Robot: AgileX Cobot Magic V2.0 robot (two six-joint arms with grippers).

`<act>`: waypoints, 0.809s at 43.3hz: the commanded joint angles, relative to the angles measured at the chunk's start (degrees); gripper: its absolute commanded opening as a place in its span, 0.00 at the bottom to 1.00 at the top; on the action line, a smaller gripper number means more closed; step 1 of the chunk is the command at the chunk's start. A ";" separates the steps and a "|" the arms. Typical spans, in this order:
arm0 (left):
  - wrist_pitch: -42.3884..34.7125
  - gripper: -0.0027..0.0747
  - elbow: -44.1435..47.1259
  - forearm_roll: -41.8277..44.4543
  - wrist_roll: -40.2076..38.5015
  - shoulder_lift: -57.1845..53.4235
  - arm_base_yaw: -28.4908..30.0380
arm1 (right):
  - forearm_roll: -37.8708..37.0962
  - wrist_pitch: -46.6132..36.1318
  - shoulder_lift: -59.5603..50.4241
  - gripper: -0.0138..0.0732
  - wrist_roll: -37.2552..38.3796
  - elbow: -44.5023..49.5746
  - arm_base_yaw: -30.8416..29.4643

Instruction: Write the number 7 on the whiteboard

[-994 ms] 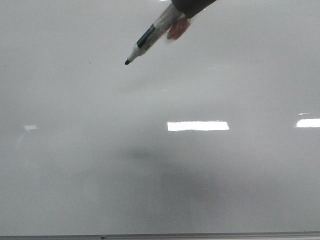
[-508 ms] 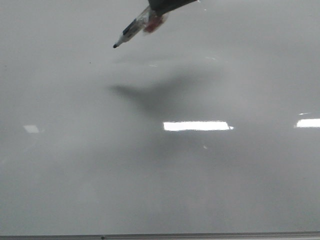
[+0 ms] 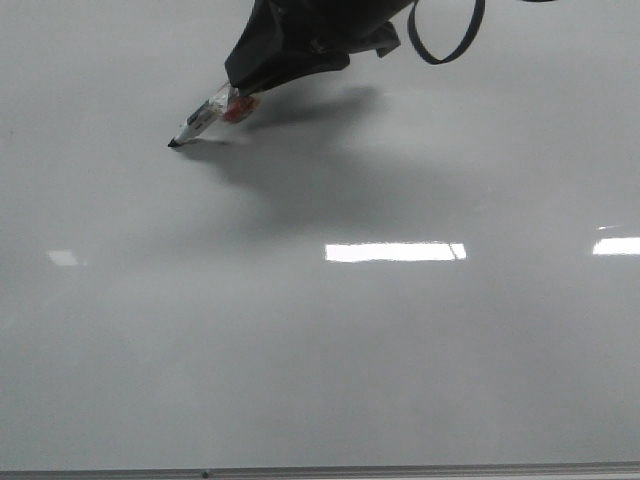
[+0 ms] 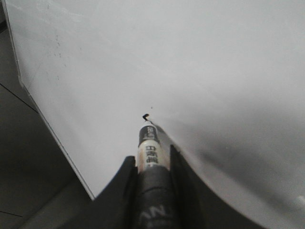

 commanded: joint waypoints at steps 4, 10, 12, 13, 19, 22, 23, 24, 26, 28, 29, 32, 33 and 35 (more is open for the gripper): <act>-4.07 0.01 -1.40 -1.09 -0.60 0.31 -0.28 | 0.71 -4.04 -6.50 0.08 -0.73 1.66 -5.42; -4.07 0.01 -1.40 -1.09 -0.60 0.31 -0.28 | 0.71 -2.98 -9.10 0.08 -2.54 4.88 -8.98; -4.07 0.01 -1.40 -1.09 -0.60 0.31 -0.28 | 0.71 -1.96 -9.10 0.08 -3.05 5.43 -9.32; -4.07 0.01 -1.40 -1.09 -0.60 0.31 -0.28 | 0.71 -1.79 -9.04 0.08 -3.23 5.70 -9.33; -4.07 0.01 -1.40 -1.09 -0.60 0.31 -0.28 | 0.82 -1.04 -7.45 0.08 -4.40 8.33 -7.15; -4.07 0.01 -1.40 -1.09 -0.60 0.31 -0.28 | 0.89 -1.41 -5.61 0.08 -4.52 9.80 -5.43; -4.07 0.01 -1.40 -1.09 -0.60 0.31 -0.28 | 0.89 -1.72 -5.10 0.08 -4.57 10.04 -4.90; -4.07 0.01 -1.40 -1.09 -0.60 0.31 -0.28 | 0.89 -2.12 -3.83 0.08 -4.57 10.60 -4.22; -4.07 0.01 -1.40 -1.09 -0.60 0.31 -0.28 | 0.89 -2.50 -2.23 0.08 -4.63 10.97 -3.24; -4.07 0.01 -1.40 -1.09 -0.60 0.31 -0.28 | 1.12 -1.87 -0.76 0.08 -4.63 10.97 -2.59; -4.07 0.01 -1.40 -1.09 -0.60 0.31 -0.28 | 1.33 -0.93 -0.48 0.08 -4.74 10.97 -2.33; -4.07 0.01 -1.40 -1.09 -0.60 0.31 -0.28 | 2.82 2.53 -1.27 0.08 -6.65 10.97 -1.62; -4.07 0.01 -1.40 -1.09 -0.60 0.31 -0.28 | 3.80 3.87 -2.19 0.08 -7.82 10.97 -1.39; -4.07 0.01 -1.40 -1.09 -0.60 0.31 -0.28 | 5.59 8.26 -4.66 0.08 -11.60 10.97 -0.70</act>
